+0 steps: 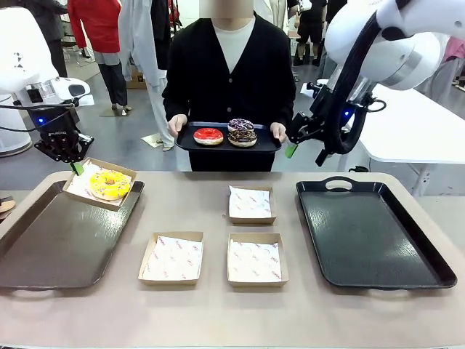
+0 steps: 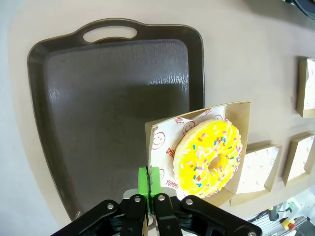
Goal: Individually package the donuts and arrange them on the tray.
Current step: Place the picked Paper togo box on the Handle tray while simultaneously picking up another Paper togo box from the table with the other hand.
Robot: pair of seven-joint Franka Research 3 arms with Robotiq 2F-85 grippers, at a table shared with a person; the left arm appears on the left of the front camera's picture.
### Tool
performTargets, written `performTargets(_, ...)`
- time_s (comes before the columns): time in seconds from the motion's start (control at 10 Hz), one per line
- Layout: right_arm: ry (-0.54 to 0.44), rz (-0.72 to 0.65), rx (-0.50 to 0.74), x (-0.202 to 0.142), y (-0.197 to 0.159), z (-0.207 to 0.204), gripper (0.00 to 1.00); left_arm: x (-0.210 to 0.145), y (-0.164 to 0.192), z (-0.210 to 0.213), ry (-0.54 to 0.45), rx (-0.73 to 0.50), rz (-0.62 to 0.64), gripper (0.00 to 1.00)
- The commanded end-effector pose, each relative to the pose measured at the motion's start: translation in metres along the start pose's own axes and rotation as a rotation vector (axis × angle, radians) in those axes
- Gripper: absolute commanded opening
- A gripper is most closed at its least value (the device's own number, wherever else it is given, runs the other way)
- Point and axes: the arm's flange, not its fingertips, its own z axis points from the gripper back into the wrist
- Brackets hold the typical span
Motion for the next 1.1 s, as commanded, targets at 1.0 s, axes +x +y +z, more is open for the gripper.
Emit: performTargets(1.0,0.019,-0.119,-0.219,0.039,0.033,-0.035,1.00,0.005,0.020,-0.019,0.000,0.004,-0.022,0.01)
